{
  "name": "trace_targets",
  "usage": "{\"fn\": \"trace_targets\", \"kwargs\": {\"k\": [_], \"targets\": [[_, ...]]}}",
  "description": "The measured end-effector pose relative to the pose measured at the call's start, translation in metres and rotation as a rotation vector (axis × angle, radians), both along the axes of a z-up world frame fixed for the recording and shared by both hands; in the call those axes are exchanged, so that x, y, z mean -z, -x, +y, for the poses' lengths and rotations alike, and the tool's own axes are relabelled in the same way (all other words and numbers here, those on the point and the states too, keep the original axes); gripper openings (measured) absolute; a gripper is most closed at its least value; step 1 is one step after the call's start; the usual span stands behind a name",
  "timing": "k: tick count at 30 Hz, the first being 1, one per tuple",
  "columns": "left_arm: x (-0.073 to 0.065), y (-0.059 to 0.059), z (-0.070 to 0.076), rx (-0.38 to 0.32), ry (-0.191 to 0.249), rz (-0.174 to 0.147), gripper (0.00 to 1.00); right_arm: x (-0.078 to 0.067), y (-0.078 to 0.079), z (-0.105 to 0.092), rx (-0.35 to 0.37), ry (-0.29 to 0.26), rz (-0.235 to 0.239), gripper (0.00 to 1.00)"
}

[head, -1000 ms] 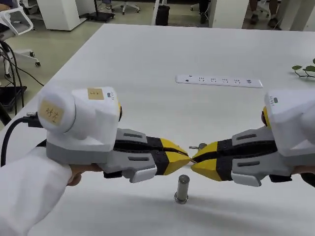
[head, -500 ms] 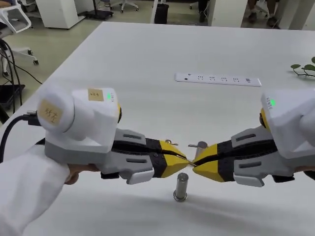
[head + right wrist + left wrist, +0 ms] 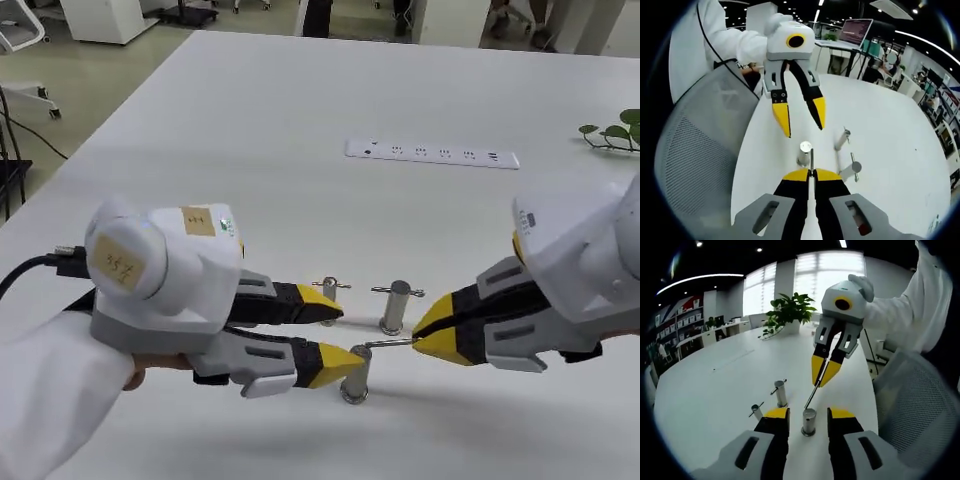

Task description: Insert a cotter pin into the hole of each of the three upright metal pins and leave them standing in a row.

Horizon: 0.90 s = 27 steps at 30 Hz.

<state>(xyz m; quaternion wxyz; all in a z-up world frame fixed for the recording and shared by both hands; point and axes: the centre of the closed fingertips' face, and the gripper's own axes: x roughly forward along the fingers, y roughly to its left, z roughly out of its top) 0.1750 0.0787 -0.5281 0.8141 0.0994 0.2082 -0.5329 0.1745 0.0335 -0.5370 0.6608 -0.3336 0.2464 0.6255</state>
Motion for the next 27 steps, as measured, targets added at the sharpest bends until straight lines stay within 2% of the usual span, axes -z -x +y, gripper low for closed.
{"fn": "trace_targets", "kwargs": {"k": [2,7,11,14,25,27], "targets": [[0.005,-0.001,0.0,-0.008,0.001,0.013,0.26,0.007,-0.003,-0.001,0.007,0.007,0.006,0.0],[0.014,-0.003,0.0,-0.012,-0.008,0.031,0.27,0.01,-0.001,-0.001,0.023,-0.005,0.017,0.0],[0.021,-0.002,-0.002,0.013,-0.033,0.042,0.2,0.01,0.001,-0.002,0.033,-0.021,0.025,0.0],[0.024,-0.003,-0.005,0.022,-0.035,0.054,0.17,0.01,0.0,-0.003,0.045,-0.034,0.027,0.0],[0.026,0.0,-0.01,0.047,-0.039,0.071,0.1,0.007,0.004,-0.002,0.062,-0.078,0.029,0.0],[0.027,0.001,-0.009,0.04,-0.042,0.087,0.1,0.007,0.005,-0.004,0.062,-0.078,0.03,0.0]]}}
